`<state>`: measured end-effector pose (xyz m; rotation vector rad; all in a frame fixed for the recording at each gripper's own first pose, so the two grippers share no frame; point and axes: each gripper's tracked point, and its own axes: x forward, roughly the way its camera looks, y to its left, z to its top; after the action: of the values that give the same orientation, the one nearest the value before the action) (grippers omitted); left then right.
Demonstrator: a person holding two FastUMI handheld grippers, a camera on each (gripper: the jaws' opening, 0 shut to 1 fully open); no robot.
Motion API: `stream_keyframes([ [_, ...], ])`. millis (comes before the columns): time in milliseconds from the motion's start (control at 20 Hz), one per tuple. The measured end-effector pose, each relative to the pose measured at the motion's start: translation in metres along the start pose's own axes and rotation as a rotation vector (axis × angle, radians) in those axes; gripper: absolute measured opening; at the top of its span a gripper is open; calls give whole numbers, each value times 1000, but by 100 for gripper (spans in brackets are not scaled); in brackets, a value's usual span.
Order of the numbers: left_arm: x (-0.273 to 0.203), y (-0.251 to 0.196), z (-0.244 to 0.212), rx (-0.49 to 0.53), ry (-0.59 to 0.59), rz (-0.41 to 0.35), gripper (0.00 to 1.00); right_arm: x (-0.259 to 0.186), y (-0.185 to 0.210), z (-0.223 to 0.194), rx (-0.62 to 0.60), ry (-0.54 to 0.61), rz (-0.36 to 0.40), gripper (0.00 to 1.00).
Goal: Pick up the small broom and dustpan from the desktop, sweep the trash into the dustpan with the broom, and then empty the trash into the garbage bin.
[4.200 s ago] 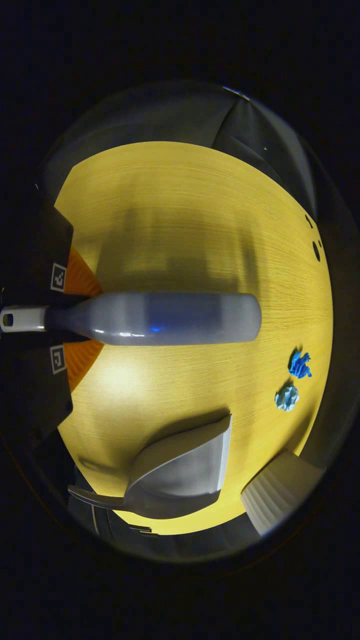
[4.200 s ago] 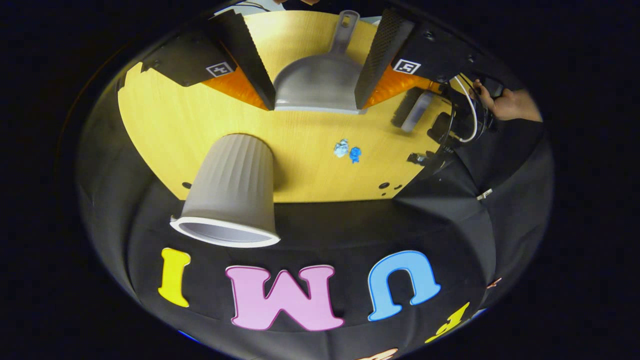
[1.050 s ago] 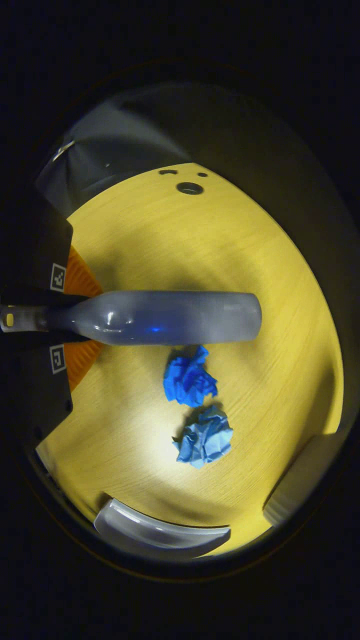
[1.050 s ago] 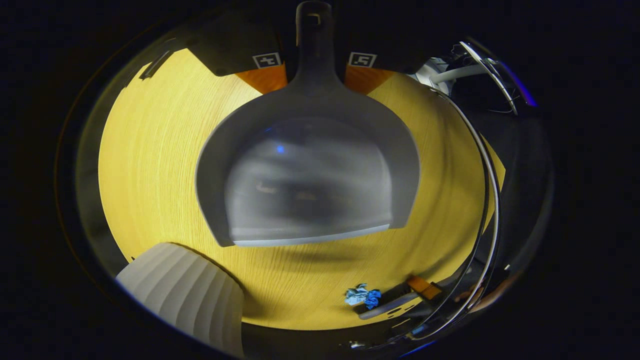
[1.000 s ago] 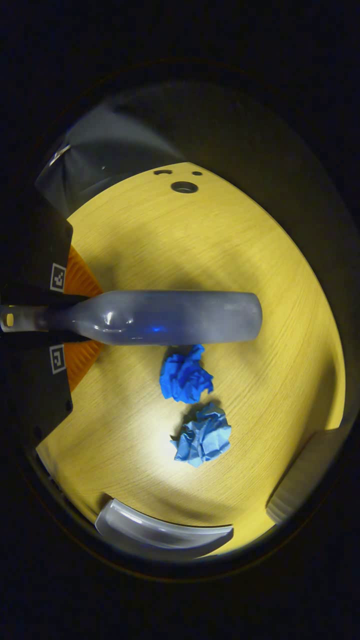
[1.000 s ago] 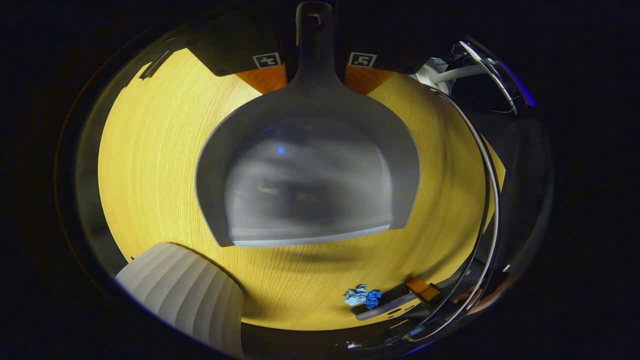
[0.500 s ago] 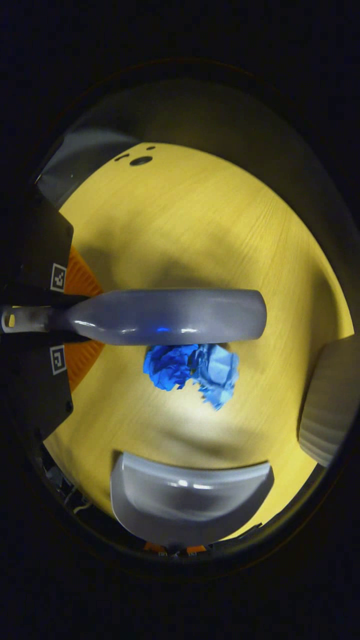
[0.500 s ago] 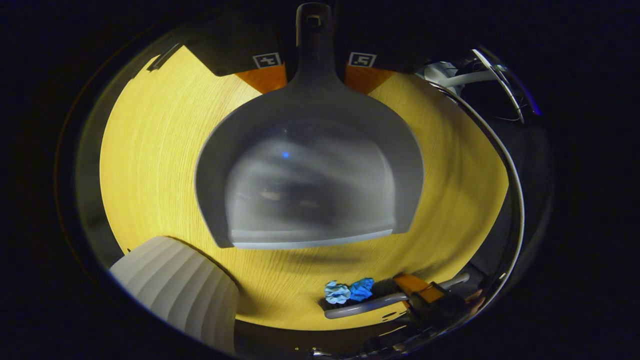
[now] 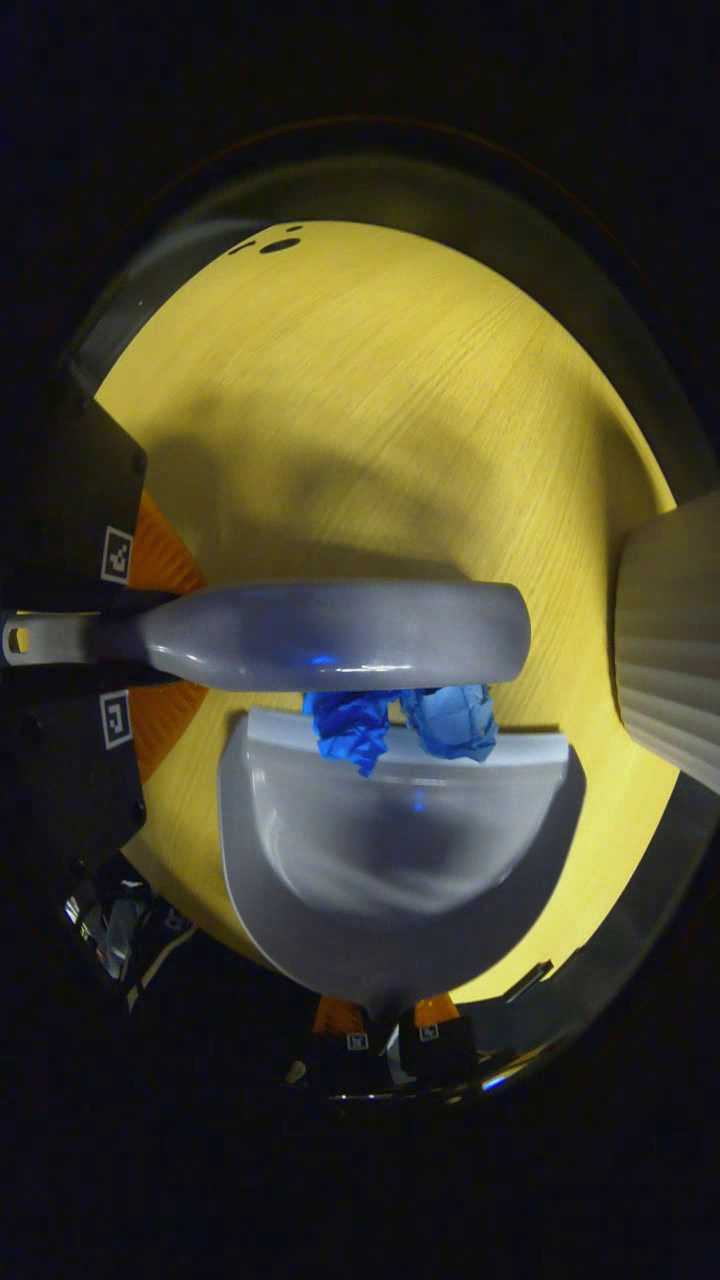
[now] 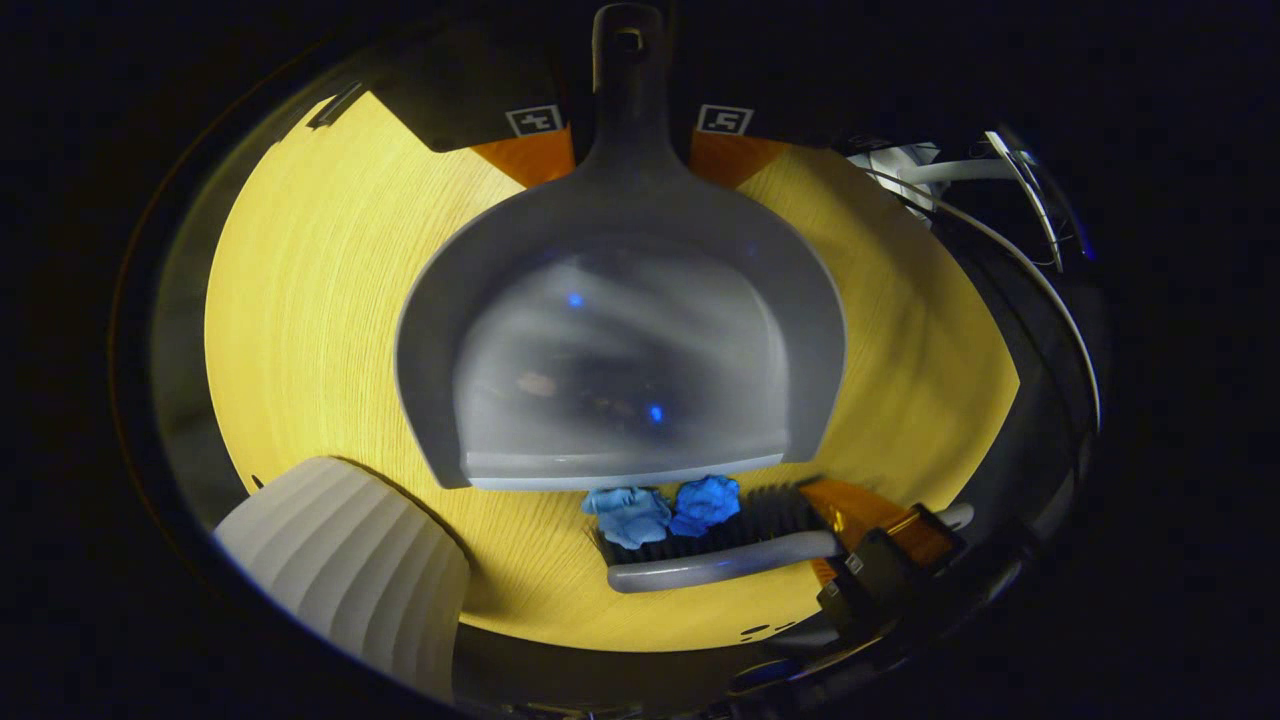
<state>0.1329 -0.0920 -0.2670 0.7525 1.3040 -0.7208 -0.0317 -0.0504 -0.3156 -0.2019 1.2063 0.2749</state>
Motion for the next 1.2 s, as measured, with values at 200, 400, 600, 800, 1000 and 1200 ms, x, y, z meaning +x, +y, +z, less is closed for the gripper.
stream_keyframes([
  [200, -10, -31, -14, -40, 15, -86, 24, 3, -2, 7, 7, -14, -1, 33],
  [400, -11, -47, -19, -137, -6, -97, 24, 0, -3, 3, 3, -29, -6, 34],
  [600, -17, -51, -28, -305, -91, -104, 24, -1, -9, -2, 14, -40, -12, 34],
  [800, -27, -52, -49, -442, -198, -87, 24, -11, -21, -18, 16, -23, -19, 34],
  [1000, -42, -54, -74, -560, -301, -72, 24, -38, -56, -27, 19, -7, -62, 34],
  [1200, -49, -76, -92, -685, -374, -44, 27, -79, -95, -28, 39, -19, -59, 34],
])
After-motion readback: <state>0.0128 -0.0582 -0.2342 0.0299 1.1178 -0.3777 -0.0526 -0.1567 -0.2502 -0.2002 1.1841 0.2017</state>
